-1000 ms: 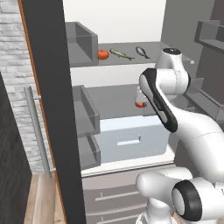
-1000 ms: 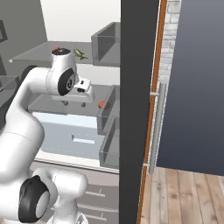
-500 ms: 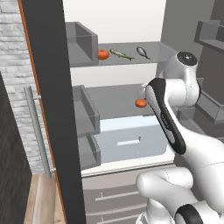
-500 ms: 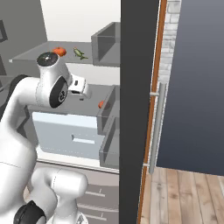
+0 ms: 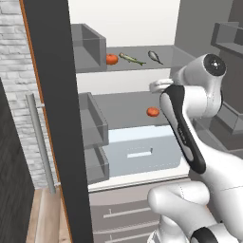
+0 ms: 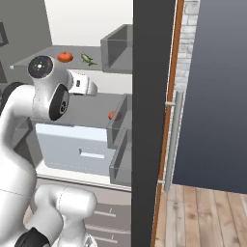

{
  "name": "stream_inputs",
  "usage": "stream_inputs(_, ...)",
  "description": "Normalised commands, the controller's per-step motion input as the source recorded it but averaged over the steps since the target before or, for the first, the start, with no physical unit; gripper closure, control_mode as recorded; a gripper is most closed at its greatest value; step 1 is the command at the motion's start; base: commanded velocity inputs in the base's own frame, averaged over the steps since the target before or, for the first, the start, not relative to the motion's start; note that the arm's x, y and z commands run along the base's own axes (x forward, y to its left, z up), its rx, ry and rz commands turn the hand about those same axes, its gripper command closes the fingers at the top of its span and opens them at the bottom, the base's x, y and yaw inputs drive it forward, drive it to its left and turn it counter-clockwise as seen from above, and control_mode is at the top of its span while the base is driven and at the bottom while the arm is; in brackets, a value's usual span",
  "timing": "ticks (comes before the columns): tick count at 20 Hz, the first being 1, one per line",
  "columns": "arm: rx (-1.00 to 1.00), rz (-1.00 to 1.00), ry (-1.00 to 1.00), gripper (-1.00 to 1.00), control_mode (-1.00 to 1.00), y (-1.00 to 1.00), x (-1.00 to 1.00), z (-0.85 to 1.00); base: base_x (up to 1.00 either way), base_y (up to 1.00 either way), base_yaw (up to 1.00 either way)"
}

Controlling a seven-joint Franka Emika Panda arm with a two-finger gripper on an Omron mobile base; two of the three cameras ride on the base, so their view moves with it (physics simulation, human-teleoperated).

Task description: Place one squash and one fish in each tupperware on the nearby counter, to pack two identical lunches.

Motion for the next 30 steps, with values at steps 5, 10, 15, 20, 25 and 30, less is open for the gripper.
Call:
stream_inputs(5,0.0,0.03,-0.04,-1.0,-1.0,0.34,0.2,0.38,0.0,0.0,0.0)
stream_inputs(10,0.0,0.05,-0.07,-1.0,-1.0,0.4,0.24,0.35,0.0,0.0,0.0)
stream_inputs(15,0.0,0.02,-0.03,-1.0,-1.0,0.3,0.16,0.21,0.0,0.0,0.0)
stream_inputs(20,0.0,0.0,0.01,-1.0,-1.0,0.32,0.21,0.06,0.0,0.0,0.0)
stream_inputs(25,-0.01,0.0,0.03,-1.0,-1.0,0.44,0.29,0.0,0.0,0.0,0.0)
stream_inputs(30,-0.01,0.0,0.07,-1.0,-1.0,0.19,0.36,0.01,0.0,0.0,0.0)
